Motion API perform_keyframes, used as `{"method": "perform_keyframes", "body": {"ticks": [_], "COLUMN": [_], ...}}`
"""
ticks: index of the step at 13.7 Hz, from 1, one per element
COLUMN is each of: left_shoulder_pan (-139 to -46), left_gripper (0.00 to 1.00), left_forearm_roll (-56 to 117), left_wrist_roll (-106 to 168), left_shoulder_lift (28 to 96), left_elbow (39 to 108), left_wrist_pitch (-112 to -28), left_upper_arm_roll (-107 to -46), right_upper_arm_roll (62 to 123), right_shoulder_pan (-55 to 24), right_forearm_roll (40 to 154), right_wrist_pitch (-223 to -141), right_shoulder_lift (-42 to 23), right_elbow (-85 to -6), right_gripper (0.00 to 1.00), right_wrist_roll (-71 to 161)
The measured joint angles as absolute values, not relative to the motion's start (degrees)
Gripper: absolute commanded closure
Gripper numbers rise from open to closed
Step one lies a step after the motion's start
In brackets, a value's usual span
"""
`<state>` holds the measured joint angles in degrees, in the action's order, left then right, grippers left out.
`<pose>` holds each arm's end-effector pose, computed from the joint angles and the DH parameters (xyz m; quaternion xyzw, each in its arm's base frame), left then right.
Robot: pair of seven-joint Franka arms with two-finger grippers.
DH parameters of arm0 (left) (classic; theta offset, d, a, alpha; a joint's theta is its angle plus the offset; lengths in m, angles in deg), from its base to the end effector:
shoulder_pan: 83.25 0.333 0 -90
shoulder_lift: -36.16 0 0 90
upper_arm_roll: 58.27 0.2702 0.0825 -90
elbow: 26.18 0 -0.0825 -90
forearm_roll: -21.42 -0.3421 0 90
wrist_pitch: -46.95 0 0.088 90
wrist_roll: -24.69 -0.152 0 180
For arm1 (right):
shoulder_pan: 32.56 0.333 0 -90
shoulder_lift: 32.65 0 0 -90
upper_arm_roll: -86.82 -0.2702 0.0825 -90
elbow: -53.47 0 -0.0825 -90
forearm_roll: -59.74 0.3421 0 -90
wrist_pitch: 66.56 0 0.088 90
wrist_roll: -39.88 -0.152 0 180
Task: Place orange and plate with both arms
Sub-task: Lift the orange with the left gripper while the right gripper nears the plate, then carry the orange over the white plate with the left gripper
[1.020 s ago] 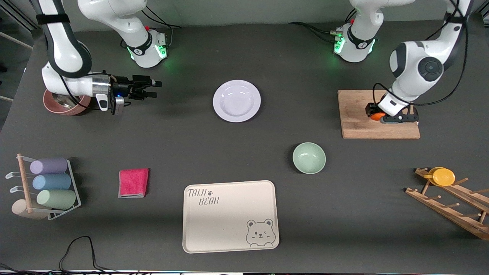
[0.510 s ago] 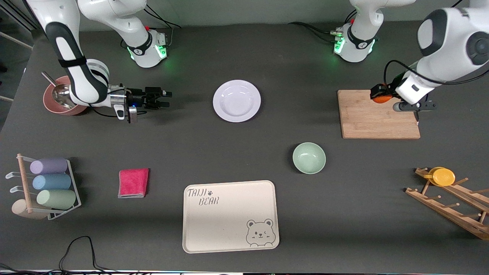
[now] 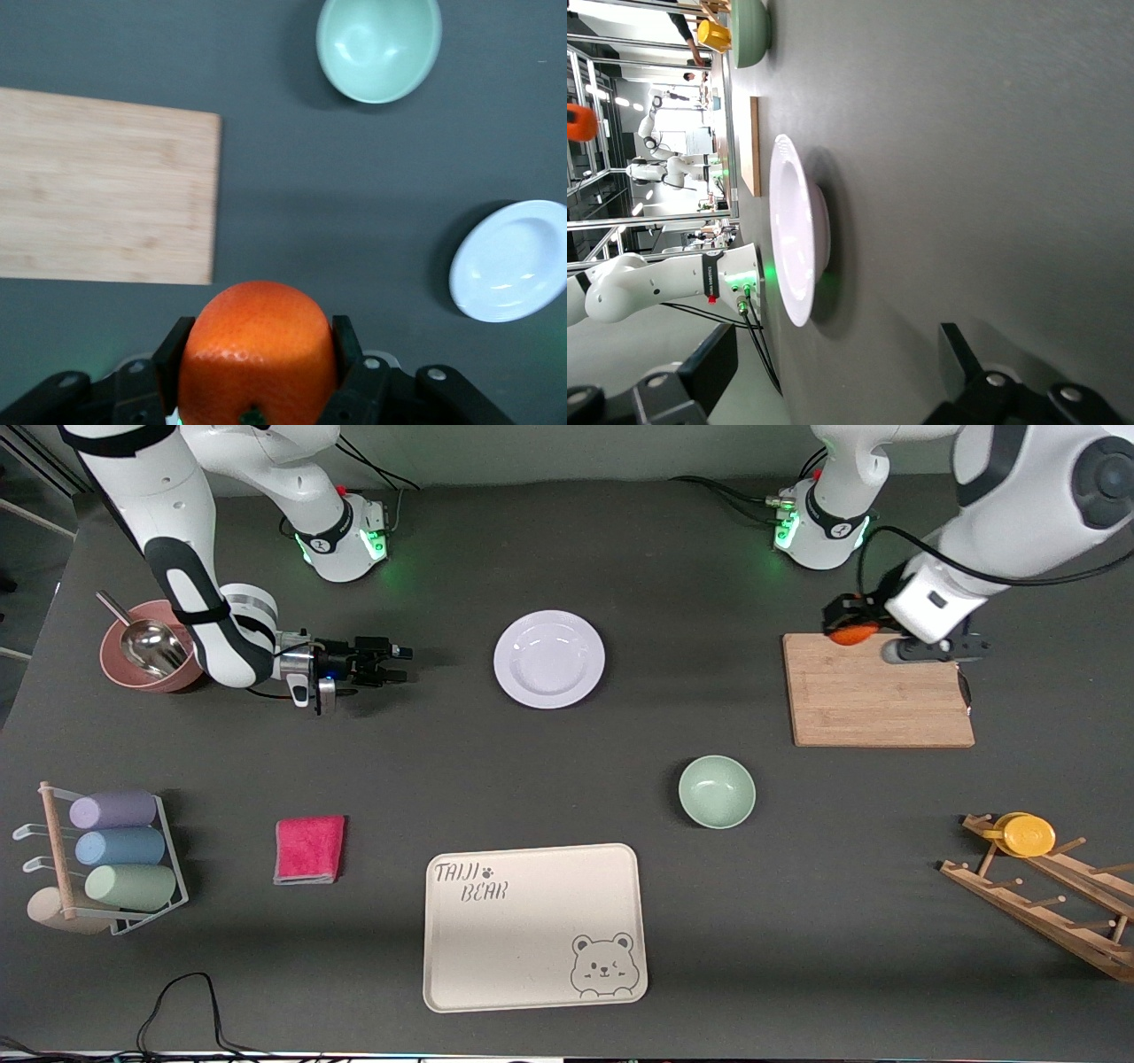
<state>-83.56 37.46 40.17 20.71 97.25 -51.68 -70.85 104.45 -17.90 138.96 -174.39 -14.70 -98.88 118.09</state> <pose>0.4035 -0.1334 0.4241 0.9889 0.0611 -0.1061 0.0838 0.3074 0.0831 0.1035 -0.8420 -0.0279 0.0328 0.5378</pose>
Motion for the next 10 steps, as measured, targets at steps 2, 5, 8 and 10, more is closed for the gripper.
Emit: {"method": "perform_keyframes", "body": {"ticks": [2,5,8,10], "left_shoulder_pan": [-83.7,-83.8,-83.9,-84.0], "left_gripper": [1.0,1.0,1.0,1.0], "left_forearm_roll": [39.8,41.6,42.5,42.5], "left_wrist_roll": [46.0,55.3,66.1,73.4], "left_shoulder_lift": [20.7,21.0,22.8,25.3], "left_elbow": [96.1,95.7,95.6,95.6], "left_wrist_pitch": [-51.8,-55.1,-61.4,-67.0], "left_upper_arm_roll": [-75.2,-81.4,-89.4,-95.3], "right_upper_arm_roll": [104.3,104.3,104.3,104.3], "right_shoulder_pan": [-17.7,-17.4,-17.4,-17.3], "right_forearm_roll": [139.7,139.7,139.7,139.7], "right_wrist_pitch": [-174.4,-174.4,-174.4,-174.3], "right_shoulder_lift": [-13.3,-12.3,-12.0,-11.9], "right_elbow": [-98.5,-97.9,-97.6,-97.4], "right_gripper": [0.0,0.17,0.33,0.41], "right_wrist_roll": [118.4,118.4,118.4,118.4]}}
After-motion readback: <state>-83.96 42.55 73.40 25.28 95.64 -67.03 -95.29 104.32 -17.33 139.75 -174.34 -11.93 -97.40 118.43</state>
